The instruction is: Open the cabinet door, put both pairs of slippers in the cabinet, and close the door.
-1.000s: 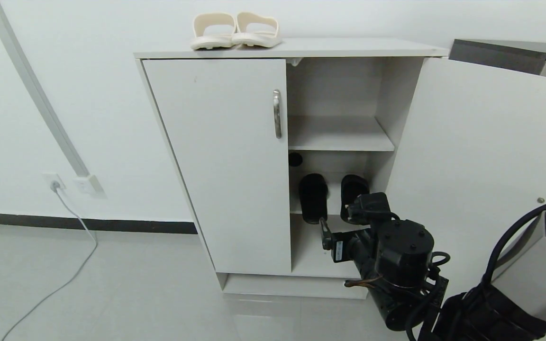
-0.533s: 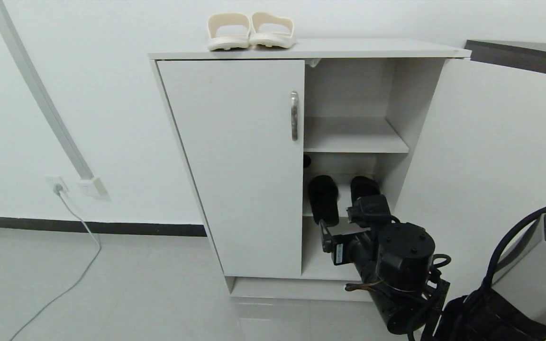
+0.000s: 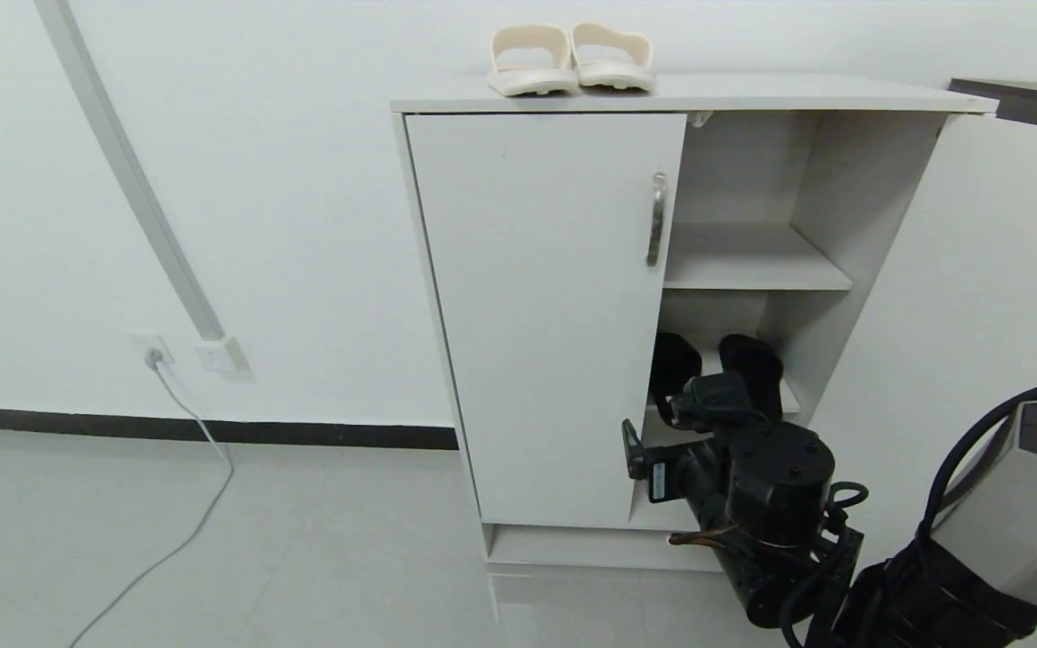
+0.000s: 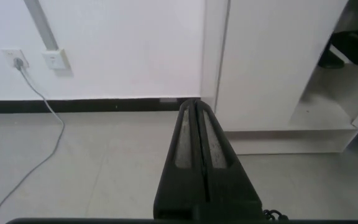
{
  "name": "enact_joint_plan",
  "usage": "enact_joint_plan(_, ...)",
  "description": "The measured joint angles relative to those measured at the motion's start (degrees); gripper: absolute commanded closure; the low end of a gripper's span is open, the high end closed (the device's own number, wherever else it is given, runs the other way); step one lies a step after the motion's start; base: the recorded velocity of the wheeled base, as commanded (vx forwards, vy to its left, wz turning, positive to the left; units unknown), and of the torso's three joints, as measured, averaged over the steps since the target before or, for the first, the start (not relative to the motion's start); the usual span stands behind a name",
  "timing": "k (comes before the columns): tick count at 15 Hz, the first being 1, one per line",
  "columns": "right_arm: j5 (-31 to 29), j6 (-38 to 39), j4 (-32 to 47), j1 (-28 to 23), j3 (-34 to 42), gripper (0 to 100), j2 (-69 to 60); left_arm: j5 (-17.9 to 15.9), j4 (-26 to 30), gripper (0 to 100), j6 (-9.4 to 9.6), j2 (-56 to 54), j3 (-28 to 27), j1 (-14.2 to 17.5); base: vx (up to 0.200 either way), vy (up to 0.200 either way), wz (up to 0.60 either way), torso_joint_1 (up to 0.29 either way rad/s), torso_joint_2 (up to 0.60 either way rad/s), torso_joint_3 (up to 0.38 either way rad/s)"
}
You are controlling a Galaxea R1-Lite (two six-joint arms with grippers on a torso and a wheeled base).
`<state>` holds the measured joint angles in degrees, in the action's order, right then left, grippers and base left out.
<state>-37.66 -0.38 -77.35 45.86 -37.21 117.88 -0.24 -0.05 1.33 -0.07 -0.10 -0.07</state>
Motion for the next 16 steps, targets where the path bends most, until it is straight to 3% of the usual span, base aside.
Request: enact_joint_plan(16,-0.1,-1.3,-1.8,-0.1,0.6,0,1.6,0.0,0.0,100,-0.11,0.0,0.0,0.0,0.0,0.0,0.0,0.0,0.0,0.0)
